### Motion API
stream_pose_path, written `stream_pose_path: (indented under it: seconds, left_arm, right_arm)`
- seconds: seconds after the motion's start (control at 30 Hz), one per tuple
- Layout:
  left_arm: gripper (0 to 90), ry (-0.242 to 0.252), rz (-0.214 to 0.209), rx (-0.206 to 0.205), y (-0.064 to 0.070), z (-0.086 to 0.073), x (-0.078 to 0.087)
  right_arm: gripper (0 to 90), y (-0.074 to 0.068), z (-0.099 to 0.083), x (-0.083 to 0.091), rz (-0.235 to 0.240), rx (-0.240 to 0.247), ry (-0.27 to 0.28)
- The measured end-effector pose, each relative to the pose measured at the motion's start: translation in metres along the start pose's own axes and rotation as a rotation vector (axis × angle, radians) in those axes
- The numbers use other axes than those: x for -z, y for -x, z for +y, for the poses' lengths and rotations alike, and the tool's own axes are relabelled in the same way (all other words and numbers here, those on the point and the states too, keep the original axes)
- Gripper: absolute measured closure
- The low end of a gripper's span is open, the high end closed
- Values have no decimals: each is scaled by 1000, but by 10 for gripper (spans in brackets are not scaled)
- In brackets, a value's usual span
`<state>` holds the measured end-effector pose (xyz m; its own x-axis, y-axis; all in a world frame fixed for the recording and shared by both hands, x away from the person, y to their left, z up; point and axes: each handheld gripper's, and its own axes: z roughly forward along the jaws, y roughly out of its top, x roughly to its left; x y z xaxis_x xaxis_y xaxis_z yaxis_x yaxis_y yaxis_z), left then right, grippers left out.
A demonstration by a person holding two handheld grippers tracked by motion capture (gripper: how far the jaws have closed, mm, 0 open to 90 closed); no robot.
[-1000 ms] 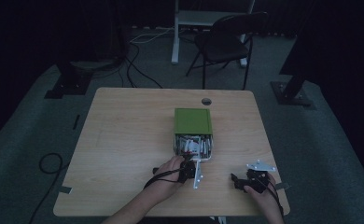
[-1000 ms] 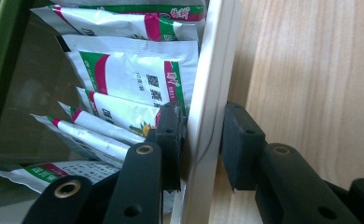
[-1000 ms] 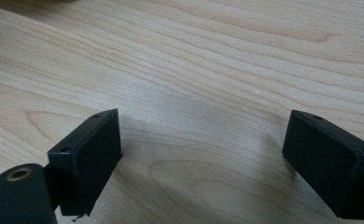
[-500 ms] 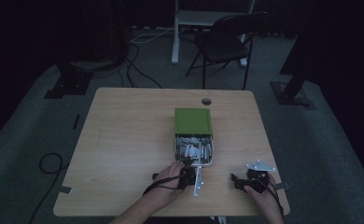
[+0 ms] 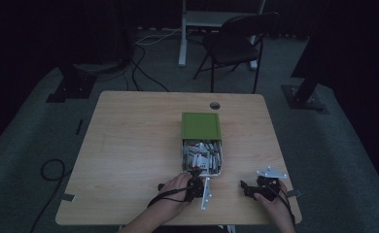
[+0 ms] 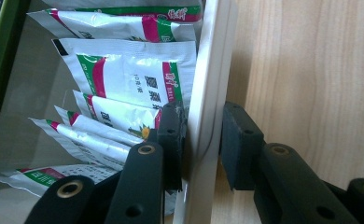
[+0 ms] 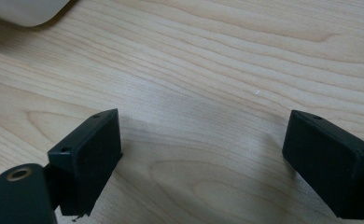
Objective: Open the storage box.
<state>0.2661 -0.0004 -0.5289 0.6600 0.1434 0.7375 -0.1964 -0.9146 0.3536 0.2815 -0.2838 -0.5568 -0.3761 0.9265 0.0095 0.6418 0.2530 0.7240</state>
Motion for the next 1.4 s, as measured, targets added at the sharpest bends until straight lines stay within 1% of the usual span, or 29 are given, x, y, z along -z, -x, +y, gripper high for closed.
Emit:
stream_pose_path:
  seconds: [0.1, 0.23, 0.3, 0.33, 0.43, 0.5, 0.63, 0.67, 0.7, 0.9, 1.2, 1.27, 1.4]
  left_arm:
    - [721, 0, -2, -10, 2, 1, 3]
    - [721, 5, -3, -6, 4, -1, 5]
    - [721, -1, -9, -12, 6, -2, 5]
    - [721, 1, -8, -5, 7, -2, 5]
    - [720, -6, -10, -8, 9, -2, 7]
    - [720, 10, -9, -7, 10, -1, 8]
    - [721, 10, -11, -13, 12, -2, 10]
    - [720, 12, -11, -3, 12, -3, 11]
    - [719, 9, -11, -8, 12, -3, 11]
    - [719, 9, -16, 0, 14, -2, 14]
    - [718, 10, -24, -3, 17, -1, 18]
    - [717, 14, -30, 6, 17, -1, 19]
    - [716, 15, -31, 7, 18, -1, 20]
  right_arm:
    - [111, 0, 0, 0, 0, 0, 0]
    - [111, 0, 0, 0, 0, 0, 0]
    - [111, 0, 0, 0, 0, 0, 0]
    - [111, 0, 0, 0, 0, 0, 0]
    - [111, 0, 0, 0, 0, 0, 0]
    - [111, 0, 0, 0, 0, 0, 0]
    - [111, 0, 0, 0, 0, 0, 0]
    - [111, 0, 0, 0, 0, 0, 0]
    - [111, 0, 0, 0, 0, 0, 0]
    - [111, 0, 0, 0, 0, 0, 0]
    - [111, 0, 0, 0, 0, 0, 0]
    - [111, 0, 0, 0, 0, 0, 0]
    - [111, 0, 0, 0, 0, 0, 0]
